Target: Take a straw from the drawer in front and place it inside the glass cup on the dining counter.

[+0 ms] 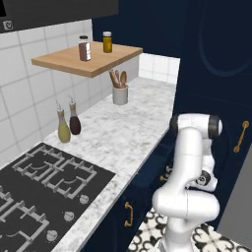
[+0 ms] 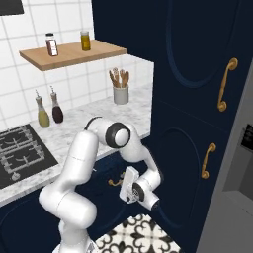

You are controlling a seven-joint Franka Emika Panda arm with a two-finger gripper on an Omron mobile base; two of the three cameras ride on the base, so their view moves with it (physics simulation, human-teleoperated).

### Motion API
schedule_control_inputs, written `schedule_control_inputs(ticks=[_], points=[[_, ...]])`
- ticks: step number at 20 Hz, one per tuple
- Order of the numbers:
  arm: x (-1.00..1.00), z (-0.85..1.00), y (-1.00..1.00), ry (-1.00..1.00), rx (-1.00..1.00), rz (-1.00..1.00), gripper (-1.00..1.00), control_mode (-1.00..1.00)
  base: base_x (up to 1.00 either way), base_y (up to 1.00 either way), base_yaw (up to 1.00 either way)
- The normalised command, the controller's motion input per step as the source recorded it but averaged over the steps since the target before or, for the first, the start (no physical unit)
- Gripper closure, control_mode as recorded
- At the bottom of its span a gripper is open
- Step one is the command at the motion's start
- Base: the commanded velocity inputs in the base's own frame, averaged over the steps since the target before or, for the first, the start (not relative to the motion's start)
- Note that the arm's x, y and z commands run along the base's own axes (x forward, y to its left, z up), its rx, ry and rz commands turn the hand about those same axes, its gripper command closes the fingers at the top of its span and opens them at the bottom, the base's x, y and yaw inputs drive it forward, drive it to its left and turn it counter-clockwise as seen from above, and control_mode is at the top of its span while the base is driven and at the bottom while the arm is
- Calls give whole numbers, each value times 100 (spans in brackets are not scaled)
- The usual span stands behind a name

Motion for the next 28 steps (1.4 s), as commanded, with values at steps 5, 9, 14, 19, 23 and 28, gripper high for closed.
schedule_control_inputs(ticks=[5,9,14,19,23,28], points=[[-68,0,-90,0,11,9,100,-100,0,0,0],[-64,0,-87,0,10,7,100,-100,0,0,0],[-61,0,-82,0,8,5,100,-100,0,0,0],[-49,0,-70,0,6,3,100,-100,0,0,0],[-29,0,-34,1,4,-3,100,-100,0,0,0],[-3,-21,-2,13,-8,0,-100,-100,0,0,0]])
